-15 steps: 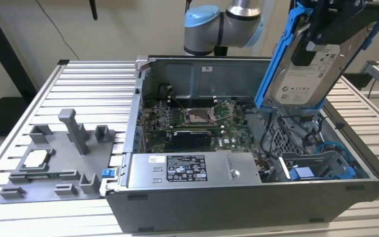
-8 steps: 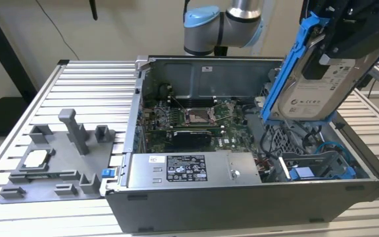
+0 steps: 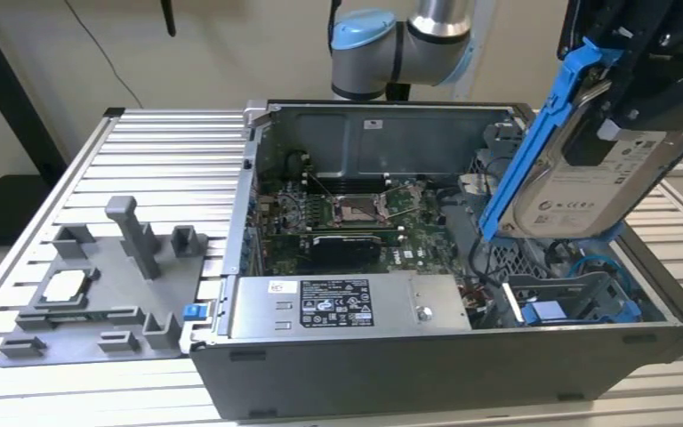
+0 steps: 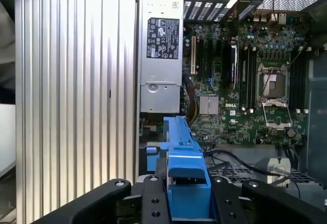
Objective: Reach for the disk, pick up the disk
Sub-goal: 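Pick up the disk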
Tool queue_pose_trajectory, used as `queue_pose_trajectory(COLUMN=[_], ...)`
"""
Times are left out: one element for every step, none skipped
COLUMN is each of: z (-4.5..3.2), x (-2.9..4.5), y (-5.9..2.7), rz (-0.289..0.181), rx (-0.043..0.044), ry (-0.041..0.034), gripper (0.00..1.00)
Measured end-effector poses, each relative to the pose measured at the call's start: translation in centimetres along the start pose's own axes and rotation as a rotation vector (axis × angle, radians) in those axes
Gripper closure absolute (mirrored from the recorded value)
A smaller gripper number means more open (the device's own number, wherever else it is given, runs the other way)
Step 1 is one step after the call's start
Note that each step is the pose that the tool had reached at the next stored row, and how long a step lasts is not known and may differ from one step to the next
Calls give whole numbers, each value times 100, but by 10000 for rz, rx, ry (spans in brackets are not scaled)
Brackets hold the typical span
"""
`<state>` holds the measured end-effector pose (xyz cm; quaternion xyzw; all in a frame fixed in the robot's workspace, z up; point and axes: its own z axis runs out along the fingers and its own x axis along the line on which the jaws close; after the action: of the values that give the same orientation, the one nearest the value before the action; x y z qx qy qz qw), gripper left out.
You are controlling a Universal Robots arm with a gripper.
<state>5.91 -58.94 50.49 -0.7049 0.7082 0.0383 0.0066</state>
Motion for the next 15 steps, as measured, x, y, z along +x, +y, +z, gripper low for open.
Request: queue_pose_trajectory(z=[-1, -4, -5, -7, -9, -10, -13, -15, -17, -18, -20, -22, -23, -25, -27], x=[28, 57, 86, 115, 146, 177, 208, 238, 266, 295, 321, 348, 375, 402, 429], y=[0, 0, 0, 0, -1, -1, -1, -1, -1, -1, -1, -1, -1, -1, -2], rz=[0, 0, 0, 0, -1, -1, -1, -2, -2, -2, -2, -1, -2, -2, -2], rx=[0, 0, 0, 0, 0, 0, 0, 0, 0, 0, 0, 0, 0, 0, 0], ry=[-4, -7, -10, -14, -19, -24, -27, -30, -33, -36, -38, -39, -42, -44, -45], gripper=[100, 100, 100, 100, 100, 100, 100, 100, 100, 100, 100, 100, 100, 100, 100])
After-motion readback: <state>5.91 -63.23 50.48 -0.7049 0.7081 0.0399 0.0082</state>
